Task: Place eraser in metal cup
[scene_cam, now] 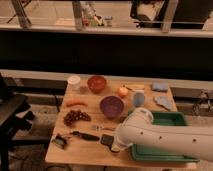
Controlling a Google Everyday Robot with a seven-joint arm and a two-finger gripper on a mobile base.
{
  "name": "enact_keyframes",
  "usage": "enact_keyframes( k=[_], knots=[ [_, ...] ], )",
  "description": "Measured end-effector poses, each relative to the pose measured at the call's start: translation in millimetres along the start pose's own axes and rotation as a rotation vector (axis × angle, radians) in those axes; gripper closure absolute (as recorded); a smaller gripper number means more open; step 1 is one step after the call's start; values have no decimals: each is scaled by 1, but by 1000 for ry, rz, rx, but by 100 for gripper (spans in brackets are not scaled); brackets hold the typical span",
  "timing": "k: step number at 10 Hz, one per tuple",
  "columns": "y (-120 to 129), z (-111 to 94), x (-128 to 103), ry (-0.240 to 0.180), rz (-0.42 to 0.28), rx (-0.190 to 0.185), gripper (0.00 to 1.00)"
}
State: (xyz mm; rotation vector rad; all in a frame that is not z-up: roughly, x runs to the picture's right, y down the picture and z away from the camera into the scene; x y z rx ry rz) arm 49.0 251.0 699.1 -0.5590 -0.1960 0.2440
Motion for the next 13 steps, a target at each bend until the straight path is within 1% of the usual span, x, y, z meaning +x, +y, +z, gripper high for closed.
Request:
enact_keyframes(
  k=[4,5,6,7,9,11,12,13],
  knots=[
    [3,1,3,1,1,-10,20],
    [4,0,2,-10,2,-8,20],
    [5,-7,-1,-27,-3,6,20],
    [5,-15,-7,-35,-14,19,20],
    [9,-40,-35,-54,-64,50,20],
    [14,-52,-59,-79,-101,61,20],
    [15,-53,-62,-93,-108,63,20],
    [15,-55,-60,-101,-108,62,20]
  ],
)
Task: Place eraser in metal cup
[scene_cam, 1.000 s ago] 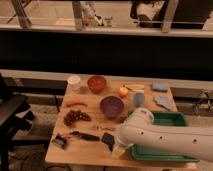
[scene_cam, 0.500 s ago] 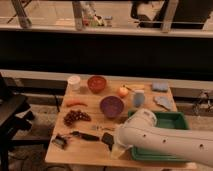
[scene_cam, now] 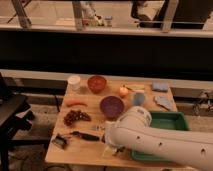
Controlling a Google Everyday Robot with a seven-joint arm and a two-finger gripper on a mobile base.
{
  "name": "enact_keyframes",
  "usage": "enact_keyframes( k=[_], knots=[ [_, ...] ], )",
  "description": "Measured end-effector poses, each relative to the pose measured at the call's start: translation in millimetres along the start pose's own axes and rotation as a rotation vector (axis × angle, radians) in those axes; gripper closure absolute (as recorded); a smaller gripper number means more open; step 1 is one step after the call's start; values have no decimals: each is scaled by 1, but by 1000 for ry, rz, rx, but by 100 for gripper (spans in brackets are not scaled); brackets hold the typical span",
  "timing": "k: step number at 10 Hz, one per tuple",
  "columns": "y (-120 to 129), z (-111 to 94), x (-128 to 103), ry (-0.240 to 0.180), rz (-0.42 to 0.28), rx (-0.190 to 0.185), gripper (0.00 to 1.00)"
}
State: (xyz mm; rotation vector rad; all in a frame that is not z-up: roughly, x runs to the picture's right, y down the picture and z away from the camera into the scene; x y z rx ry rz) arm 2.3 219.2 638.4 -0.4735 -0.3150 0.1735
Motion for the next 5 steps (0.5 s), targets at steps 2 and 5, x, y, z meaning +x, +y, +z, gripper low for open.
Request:
enact_keyframes(
  k=[2,5],
  knots=[
    [0,-6,3,-24,1,4,20],
    [2,-21,2,-48,-7,27,20]
  ],
)
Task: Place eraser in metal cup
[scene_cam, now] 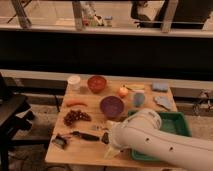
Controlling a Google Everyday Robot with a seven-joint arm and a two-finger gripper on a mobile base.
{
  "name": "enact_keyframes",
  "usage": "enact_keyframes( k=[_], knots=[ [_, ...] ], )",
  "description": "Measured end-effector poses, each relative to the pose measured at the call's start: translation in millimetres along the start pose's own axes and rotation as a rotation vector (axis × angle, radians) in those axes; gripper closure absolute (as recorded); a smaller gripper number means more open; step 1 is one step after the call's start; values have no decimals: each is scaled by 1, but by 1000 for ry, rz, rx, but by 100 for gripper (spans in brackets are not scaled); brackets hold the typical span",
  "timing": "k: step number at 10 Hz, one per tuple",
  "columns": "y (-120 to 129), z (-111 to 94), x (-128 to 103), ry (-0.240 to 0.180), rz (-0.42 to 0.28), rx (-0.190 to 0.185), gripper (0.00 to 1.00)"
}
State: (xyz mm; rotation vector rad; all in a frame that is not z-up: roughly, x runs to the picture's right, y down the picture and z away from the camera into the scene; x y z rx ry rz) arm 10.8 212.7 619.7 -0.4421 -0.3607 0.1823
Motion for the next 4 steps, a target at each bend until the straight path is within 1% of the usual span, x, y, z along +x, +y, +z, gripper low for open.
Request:
enact_keyframes(
  k=[4],
  knots=[
    [2,-11,1,-15,-5,18,20]
  ],
)
